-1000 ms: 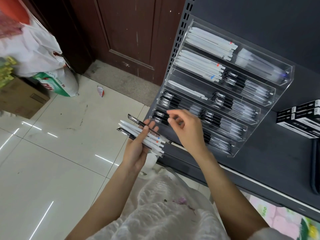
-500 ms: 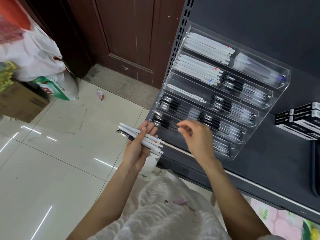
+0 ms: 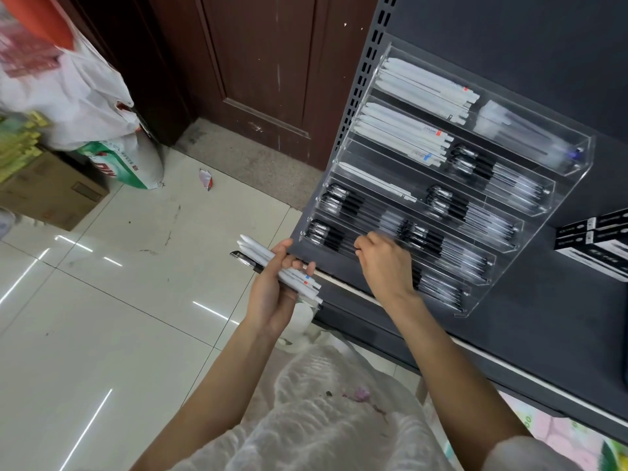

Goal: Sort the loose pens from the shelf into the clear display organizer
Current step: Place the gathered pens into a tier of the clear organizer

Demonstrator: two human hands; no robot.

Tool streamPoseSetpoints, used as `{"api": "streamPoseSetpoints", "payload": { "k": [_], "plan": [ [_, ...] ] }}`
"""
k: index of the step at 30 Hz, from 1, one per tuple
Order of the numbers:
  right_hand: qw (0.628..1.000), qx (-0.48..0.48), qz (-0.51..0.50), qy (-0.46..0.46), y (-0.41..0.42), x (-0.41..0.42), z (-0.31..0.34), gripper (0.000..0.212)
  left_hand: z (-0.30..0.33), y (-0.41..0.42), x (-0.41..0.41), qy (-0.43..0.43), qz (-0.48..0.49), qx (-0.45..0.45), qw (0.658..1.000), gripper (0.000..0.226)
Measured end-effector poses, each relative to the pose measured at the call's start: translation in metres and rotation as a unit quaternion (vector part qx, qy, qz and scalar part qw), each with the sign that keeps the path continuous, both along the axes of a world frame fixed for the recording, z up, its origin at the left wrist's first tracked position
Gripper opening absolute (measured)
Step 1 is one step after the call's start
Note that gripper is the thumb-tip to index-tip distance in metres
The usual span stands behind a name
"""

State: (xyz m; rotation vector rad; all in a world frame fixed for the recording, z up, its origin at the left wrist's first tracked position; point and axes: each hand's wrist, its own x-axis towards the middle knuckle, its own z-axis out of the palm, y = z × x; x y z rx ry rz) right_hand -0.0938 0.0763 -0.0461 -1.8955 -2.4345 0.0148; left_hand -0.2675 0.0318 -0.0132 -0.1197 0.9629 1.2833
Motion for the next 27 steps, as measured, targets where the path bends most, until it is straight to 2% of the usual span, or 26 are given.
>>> {"api": "streamPoseSetpoints", "payload": {
  "k": [3, 5, 6, 8, 11, 13, 16, 20, 27],
  "plan": [
    [0.999, 0.020, 0.004, 0.026, 0.000, -0.001, 0.003, 0.021, 0.001, 0.001, 0.003, 0.000, 0.004, -0.006, 1.000, 0.014],
    [0.992, 0.039, 0.029, 0.114, -0.007, -0.003, 0.016, 0.010, 0.001, 0.003, 0.005, 0.003, 0.009, -0.011, 1.000, 0.013],
    [0.983, 0.017, 0.041, 0.180, -0.012, -0.006, 0.026, 0.004, 0.001, 0.004, 0.005, 0.002, 0.015, -0.013, 1.000, 0.013],
    [0.950, -0.086, 0.032, 0.300, -0.028, -0.014, 0.045, 0.015, 0.001, 0.006, 0.006, -0.002, 0.026, -0.009, 1.000, 0.014],
    [0.903, -0.209, -0.029, 0.373, -0.054, -0.023, 0.056, 0.032, 0.001, 0.009, 0.011, -0.003, 0.031, 0.002, 0.999, 0.014],
    [0.877, -0.229, -0.075, 0.417, -0.061, -0.025, 0.055, 0.030, 0.001, 0.011, 0.013, 0.002, 0.025, 0.012, 1.000, 0.015],
    [0.852, -0.215, -0.131, 0.459, -0.062, -0.024, 0.052, 0.027, 0.001, 0.014, 0.016, 0.003, 0.009, 0.029, 1.000, 0.016],
    [0.826, -0.205, -0.151, 0.503, -0.063, -0.023, 0.049, 0.017, 0.002, 0.018, 0.020, -0.001, 0.005, 0.042, 0.999, 0.014],
    [0.844, -0.156, -0.140, 0.493, -0.064, -0.018, 0.044, 0.004, 0.000, 0.020, 0.023, 0.032, -0.036, 0.081, 0.996, 0.013]
  ]
}}
